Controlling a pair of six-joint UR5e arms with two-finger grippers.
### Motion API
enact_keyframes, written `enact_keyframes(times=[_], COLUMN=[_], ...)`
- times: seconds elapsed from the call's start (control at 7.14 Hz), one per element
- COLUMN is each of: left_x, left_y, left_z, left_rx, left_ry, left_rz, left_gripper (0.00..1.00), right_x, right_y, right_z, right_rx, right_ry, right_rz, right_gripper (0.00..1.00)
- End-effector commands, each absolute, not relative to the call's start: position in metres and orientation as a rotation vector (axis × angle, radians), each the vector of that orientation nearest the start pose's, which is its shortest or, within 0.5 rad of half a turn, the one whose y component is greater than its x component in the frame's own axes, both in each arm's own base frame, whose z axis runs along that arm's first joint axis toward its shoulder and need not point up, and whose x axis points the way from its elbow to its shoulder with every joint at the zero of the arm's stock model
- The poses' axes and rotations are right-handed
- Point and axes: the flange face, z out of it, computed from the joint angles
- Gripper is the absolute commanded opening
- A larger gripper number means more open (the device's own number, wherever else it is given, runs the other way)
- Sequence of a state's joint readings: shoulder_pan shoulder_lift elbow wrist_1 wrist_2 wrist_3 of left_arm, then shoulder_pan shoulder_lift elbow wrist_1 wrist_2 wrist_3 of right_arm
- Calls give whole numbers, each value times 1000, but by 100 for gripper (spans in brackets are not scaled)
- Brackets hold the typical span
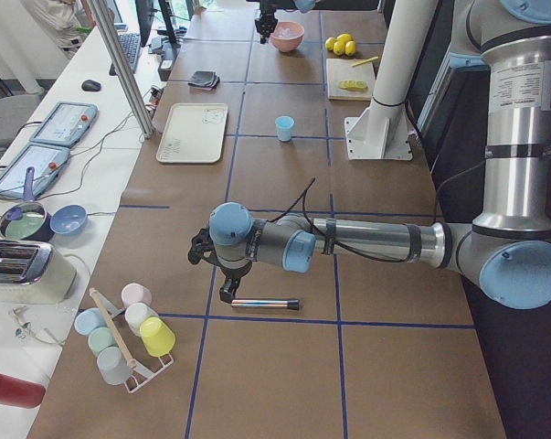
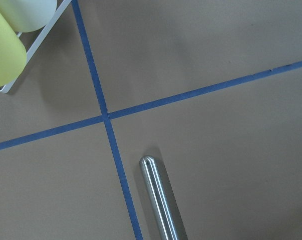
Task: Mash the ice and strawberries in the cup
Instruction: 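Carry the ice cube with the right gripper over the blue cup and release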
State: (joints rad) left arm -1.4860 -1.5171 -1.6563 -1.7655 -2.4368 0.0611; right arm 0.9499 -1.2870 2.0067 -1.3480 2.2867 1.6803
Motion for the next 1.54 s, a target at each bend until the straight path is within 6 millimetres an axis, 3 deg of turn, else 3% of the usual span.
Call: enact_keyframes(times=[0.0,0.28,0.42,0.56,0.84,1.12,1.4], left_x=[-16,-16,-16,-16,-14,-14,-14], left_y=[-484,-484,-484,-484,-484,-484,-484], left_z=[615,615,615,615,613,613,613], left_rx=[212,210,212,212,211,211,211], left_ry=[867,867,867,867,893,893,893], left_rz=[239,238,239,239,241,241,242], left_gripper=[100,100,100,100,100,100,100], right_x=[-363,-462,-496,-513,-557,-567,-567], right_y=[-464,-434,-436,-441,-427,-413,-408], right_z=[175,143,136,137,158,167,173], right_rx=[-317,-287,-285,-278,-266,-284,-289], right_ry=[-1098,-1068,-1042,-1021,-1000,-983,-976], right_rz=[562,586,590,595,573,555,553], right_gripper=[2,2,3,4,10,27,30])
